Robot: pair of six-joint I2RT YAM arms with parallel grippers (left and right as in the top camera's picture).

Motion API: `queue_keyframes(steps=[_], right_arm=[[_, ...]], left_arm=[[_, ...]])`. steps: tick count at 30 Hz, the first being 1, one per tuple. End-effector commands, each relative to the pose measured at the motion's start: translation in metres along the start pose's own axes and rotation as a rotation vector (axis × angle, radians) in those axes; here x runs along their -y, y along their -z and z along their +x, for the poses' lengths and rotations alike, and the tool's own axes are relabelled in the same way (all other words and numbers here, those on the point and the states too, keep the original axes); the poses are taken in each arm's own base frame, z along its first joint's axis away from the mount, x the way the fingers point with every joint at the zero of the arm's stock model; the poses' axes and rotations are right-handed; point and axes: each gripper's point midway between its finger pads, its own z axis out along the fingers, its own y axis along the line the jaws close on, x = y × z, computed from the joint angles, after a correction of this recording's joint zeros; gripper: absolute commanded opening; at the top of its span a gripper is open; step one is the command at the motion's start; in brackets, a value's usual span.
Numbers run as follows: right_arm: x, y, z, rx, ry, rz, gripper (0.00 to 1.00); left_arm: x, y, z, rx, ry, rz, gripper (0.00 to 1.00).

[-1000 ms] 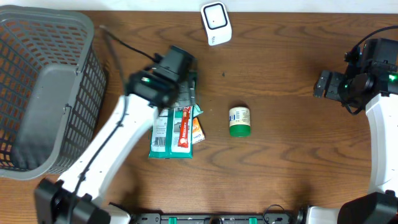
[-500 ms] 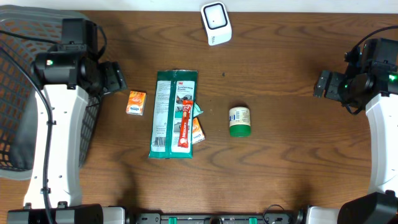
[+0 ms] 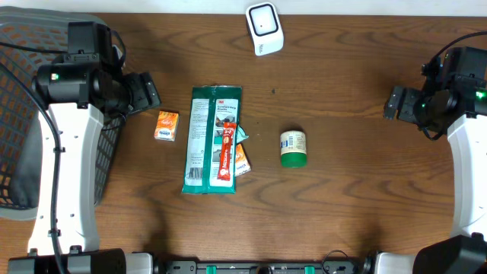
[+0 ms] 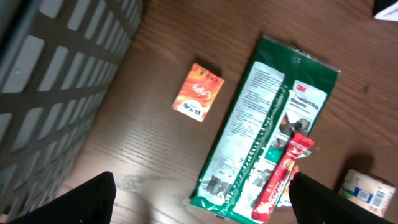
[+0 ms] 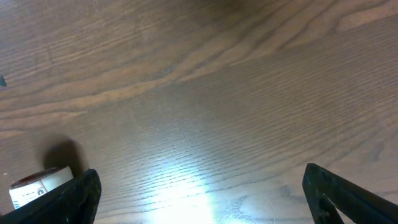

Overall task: Scan the item barcode
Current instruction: 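Retract the left gripper to the basket edge, then move the right gripper to the green-lidded jar and grasp it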

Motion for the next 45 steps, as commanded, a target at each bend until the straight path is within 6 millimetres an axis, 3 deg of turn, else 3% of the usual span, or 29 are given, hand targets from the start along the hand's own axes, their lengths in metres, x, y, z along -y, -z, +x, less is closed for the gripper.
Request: queue_keyframes(steps=[1,4,8,15,19,29,32,33,37,39,41,45], right_arm=[[0.001,0.001,-0.002,0.005,0.009,0.009,0.99],[0.001,0.002,-0.002,0.006,0.009,0.009,0.99],[0.001,0.001,-0.002,0.005,0.009,0.009,0.99],[0.001,0.001,-0.002,0.005,0.009,0.009,0.99],[0.001,0.001,-0.002,0.005,0.009,0.009,0.99],[0.001,0.001,-0.006,0.022,0.008,0.006,0.99],[-0.001,0.002,-0.014,0.054,-0.007,-0.003,0.99],[-0.001,0.002,-0.014,0.054,-0.008,-0.003,0.99],[-0.002,0.002,-0.014,0.056,-0.007,-0.009,0.99],[-0.006,0.002,-0.014,0.053,-0.007,-0.027,0.99],[-0.017,0.002,-0.012,0.043,-0.014,-0.094,0.99],[-0.053,0.009,-0.003,-0.006,-0.039,-0.306,0.99]], left_arm=[[0.006,0.004,0.002,-0.006,-0.008,0.036,0.78],[0.014,-0.003,0.012,-0.044,-0.023,0.061,0.34],[0.020,-0.009,0.021,-0.072,-0.048,0.062,0.10],[0.036,-0.019,0.030,-0.101,-0.080,0.070,0.13],[0.037,-0.039,0.044,-0.143,-0.094,0.054,0.08],[0.026,-0.088,0.072,-0.204,-0.071,0.031,0.07],[0.022,-0.100,0.078,-0.211,-0.070,0.028,0.08],[0.021,-0.103,0.081,-0.214,-0.070,0.027,0.13],[0.021,-0.106,0.080,-0.209,-0.070,0.029,0.17],[0.021,-0.106,0.080,-0.206,-0.071,0.030,0.43],[0.022,-0.106,0.079,-0.204,-0.071,0.031,0.76],[0.022,-0.106,0.079,-0.204,-0.071,0.031,0.82]])
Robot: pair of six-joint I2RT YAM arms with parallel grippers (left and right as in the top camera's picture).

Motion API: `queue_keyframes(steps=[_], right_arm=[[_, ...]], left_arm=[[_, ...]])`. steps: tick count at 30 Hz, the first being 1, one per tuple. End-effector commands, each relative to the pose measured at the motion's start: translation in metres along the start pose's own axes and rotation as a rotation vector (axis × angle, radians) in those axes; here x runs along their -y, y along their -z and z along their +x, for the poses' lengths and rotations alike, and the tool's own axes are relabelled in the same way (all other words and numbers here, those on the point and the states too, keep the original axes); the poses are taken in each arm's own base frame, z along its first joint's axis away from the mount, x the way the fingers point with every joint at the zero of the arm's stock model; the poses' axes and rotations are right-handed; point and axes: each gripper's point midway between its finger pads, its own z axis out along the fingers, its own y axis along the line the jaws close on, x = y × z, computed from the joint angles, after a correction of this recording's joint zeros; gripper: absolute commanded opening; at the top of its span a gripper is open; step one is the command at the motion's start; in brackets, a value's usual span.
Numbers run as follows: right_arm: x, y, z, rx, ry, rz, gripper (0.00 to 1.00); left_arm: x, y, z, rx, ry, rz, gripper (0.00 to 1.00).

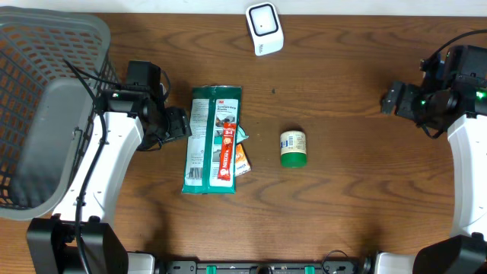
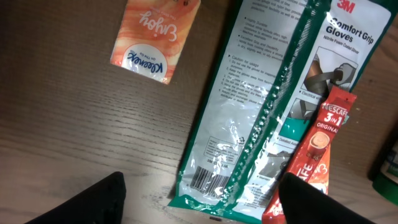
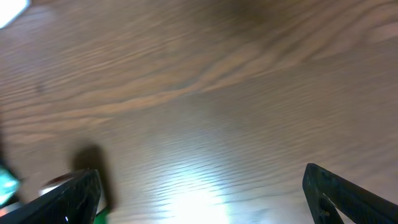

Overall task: Scan the item barcode
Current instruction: 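Move the right gripper to the green-lidded jar and grasp it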

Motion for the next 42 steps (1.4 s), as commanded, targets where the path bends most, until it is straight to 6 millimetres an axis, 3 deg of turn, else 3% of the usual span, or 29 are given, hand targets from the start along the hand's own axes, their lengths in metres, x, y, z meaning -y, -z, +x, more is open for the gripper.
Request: queue_keyframes(steps=[1,3,4,7,9,11,13,14,15,16,17,18,24,28,33,37,42], right_arm=[[-0.039,0.006,0.005,-0.032,-0.025,-0.223,0.99],[-0.051,0.009,0.010,-0.056,-0.026,-0.297,0.96],[-0.054,0.010,0.015,-0.079,-0.030,-0.312,0.82],[-0.053,0.015,0.032,-0.142,-0.028,-0.305,0.59],[-0.055,0.025,0.050,-0.188,0.019,-0.306,0.36],[-0.060,0.031,0.058,-0.204,0.039,-0.308,0.22],[-0.069,0.039,0.066,-0.212,0.067,-0.318,0.15],[-0.074,0.042,0.069,-0.215,0.081,-0.323,0.16],[-0.086,0.047,0.077,-0.225,0.117,-0.338,0.29],[-0.092,0.049,0.082,-0.235,0.139,-0.343,0.48],[-0.101,0.050,0.091,-0.258,0.179,-0.338,0.86],[-0.104,0.049,0.099,-0.283,0.194,-0.310,0.99],[-0.120,0.027,0.146,-0.398,0.200,-0.202,0.99],[-0.119,-0.006,0.170,-0.370,0.218,-0.052,0.99],[-0.141,-0.051,0.203,-0.312,0.299,-0.099,0.99],[-0.132,-0.078,0.213,-0.200,0.326,-0.004,0.97],[-0.140,-0.085,0.212,-0.116,0.362,0.012,0.94]], left_arm=[[-0.001,-0.003,0.001,-0.011,0.003,-0.007,0.83],[-0.001,-0.003,0.001,-0.011,0.003,-0.007,0.84],[-0.001,-0.003,0.001,-0.011,0.003,-0.007,0.85],[-0.001,-0.003,0.001,-0.011,0.003,-0.007,0.85],[-0.001,-0.003,0.001,-0.011,0.003,-0.007,0.85],[-0.001,-0.003,0.001,-0.011,0.003,-0.008,0.85],[-0.001,-0.003,0.001,-0.011,0.003,-0.008,0.85],[-0.001,-0.003,0.001,-0.011,0.003,-0.008,0.85],[-0.001,-0.003,0.001,-0.011,0.003,-0.008,0.85],[-0.001,-0.003,0.001,-0.011,0.003,-0.007,0.85],[-0.001,-0.003,0.001,-0.011,0.003,-0.008,0.85],[-0.001,-0.003,0.001,-0.011,0.003,-0.007,0.86],[-0.001,-0.003,0.001,-0.011,0.003,-0.007,0.86],[-0.001,-0.003,0.001,-0.011,0.003,-0.008,0.86],[-0.001,-0.003,0.001,-0.011,0.003,-0.008,0.86],[-0.001,-0.003,0.001,-0.011,0.003,-0.007,0.86],[-0.001,-0.003,0.001,-0.011,0.003,-0.007,0.86]])
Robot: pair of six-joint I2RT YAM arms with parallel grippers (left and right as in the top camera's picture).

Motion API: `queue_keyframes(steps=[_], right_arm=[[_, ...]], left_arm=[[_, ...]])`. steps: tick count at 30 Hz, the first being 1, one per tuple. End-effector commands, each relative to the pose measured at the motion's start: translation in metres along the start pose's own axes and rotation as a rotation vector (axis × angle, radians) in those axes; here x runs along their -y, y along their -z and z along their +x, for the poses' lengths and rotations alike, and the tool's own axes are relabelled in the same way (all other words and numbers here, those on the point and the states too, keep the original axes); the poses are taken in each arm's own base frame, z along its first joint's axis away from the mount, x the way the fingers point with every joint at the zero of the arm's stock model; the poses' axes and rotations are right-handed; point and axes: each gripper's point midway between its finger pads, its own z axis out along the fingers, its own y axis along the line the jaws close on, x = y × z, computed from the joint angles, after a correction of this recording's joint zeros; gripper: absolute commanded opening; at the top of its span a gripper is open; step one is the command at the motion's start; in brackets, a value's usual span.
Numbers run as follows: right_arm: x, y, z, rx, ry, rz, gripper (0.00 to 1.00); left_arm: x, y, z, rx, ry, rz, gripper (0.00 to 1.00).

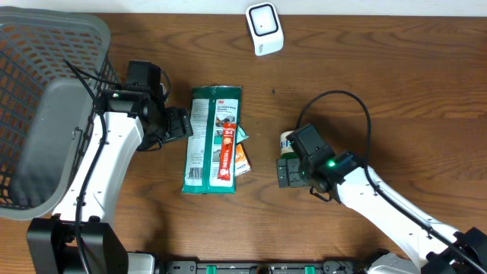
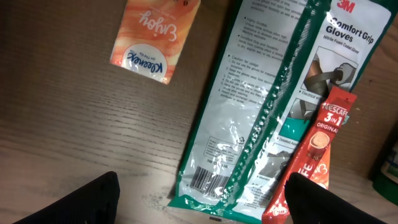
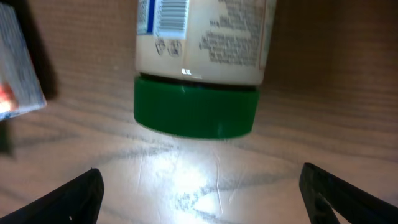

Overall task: Scan the item barcode
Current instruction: 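Move the right gripper to the green-lidded jar and grasp it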

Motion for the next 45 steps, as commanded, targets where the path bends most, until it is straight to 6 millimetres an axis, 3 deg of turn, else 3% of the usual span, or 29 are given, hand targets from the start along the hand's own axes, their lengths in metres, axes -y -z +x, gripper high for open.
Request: queue_keyframes(steps=[1,5,12,19,27,38,45], right_arm=[[0.004,-0.002,-0.007,0.055,-0.047,0.052,0.94],[0.002,-0.011,-0.013,0.072,-0.056,0.057,0.90],[0.004,-0.030,-0.006,0.025,-0.066,0.085,0.88],[0.001,-0.031,-0.012,0.049,-0.071,0.071,0.77],[0.001,-0.031,-0.013,0.052,-0.071,0.069,0.73],[0.000,-0.044,-0.012,0.037,-0.069,0.077,0.77],[-0.001,-0.039,-0.015,0.054,-0.071,0.068,0.73]], left_arm=[[-0.001,-0.002,0.002,-0.012,0.004,-0.007,0.86],[-0.001,-0.002,0.002,-0.012,0.004,-0.007,0.86],[-0.001,-0.002,0.002,-0.012,0.004,-0.007,0.86],[-0.001,-0.002,0.002,-0.012,0.004,-0.007,0.86],[-0.001,-0.002,0.002,-0.012,0.004,-0.007,0.86],[-0.001,-0.002,0.002,-0.012,0.004,-0.007,0.86],[-0.001,-0.002,0.002,-0.012,0.004,-0.007,0.86]])
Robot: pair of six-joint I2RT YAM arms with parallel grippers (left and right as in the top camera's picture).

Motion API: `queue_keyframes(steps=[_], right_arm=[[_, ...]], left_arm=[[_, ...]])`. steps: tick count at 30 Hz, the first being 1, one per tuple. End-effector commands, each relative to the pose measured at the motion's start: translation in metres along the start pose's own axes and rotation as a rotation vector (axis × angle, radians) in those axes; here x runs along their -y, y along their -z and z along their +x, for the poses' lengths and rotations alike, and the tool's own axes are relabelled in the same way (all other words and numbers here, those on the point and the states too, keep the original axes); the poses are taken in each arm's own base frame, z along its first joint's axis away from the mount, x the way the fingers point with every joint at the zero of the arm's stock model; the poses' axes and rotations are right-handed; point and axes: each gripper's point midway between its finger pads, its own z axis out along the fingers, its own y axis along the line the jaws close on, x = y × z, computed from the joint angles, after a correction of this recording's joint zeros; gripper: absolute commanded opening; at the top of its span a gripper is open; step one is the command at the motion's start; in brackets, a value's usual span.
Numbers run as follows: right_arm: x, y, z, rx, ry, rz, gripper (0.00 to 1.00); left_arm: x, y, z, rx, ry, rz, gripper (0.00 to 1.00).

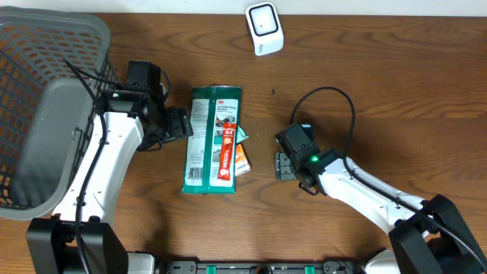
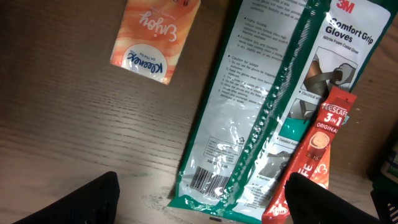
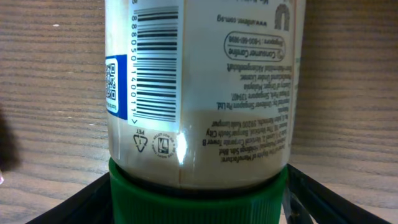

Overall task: Scan the item barcode
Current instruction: 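Move the right gripper to the green-lidded jar and grasp it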

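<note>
A white bottle [image 3: 199, 93] with a green cap [image 3: 199, 202] lies on the table, its barcode label facing up in the right wrist view. My right gripper [image 3: 199, 199] [image 1: 289, 156] is shut on the cap, one finger against each side. The arm covers most of the bottle in the overhead view. The white scanner [image 1: 264, 27] stands at the table's far edge. My left gripper [image 1: 176, 122] [image 2: 199, 205] hangs open at the left edge of a green gloves pack [image 1: 209, 141] [image 2: 261, 112].
A red coffee stick [image 1: 227, 152] [image 2: 314, 155] lies on the gloves pack, with an orange packet [image 1: 242, 158] beside it. An orange tissue pack [image 2: 152, 37] lies left of the gloves. A grey basket [image 1: 38, 114] fills the table's left side.
My right gripper has come forward onto the bottle: the cap was ahead of its open fingers, and now sits between them, gripped. The left arm has not moved.
Both arms began at the table's outer sides, the left by the basket, the right at the far right. The left then stood over the gloves pack's left edge and stayed. The right arm came in to the bottle and has shut on its cap.
</note>
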Motion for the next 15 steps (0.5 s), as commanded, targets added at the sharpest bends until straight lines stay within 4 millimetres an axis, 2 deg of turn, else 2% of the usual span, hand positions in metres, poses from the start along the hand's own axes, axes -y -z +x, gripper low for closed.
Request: queue_keyframes(steps=[1,5,9,11,15], right_arm=[[0.002,0.005,-0.004,0.029,-0.010,0.010,0.71],[0.003,0.006,-0.006,0.038,-0.010,0.019,0.64],[0.003,0.006,-0.006,0.040,-0.009,0.019,0.63],[0.003,0.008,-0.008,0.047,0.004,0.014,0.58],[0.000,0.024,-0.017,0.087,0.028,-0.010,0.57]], left_arm=[[-0.001,-0.002,0.002,-0.012,0.004,-0.007,0.86],[-0.001,-0.002,0.002,-0.012,0.004,-0.008,0.86],[-0.001,-0.002,0.002,-0.012,0.004,-0.008,0.86],[-0.001,-0.002,0.002,-0.012,0.004,-0.008,0.86],[-0.001,-0.002,0.002,-0.012,0.004,-0.007,0.86]])
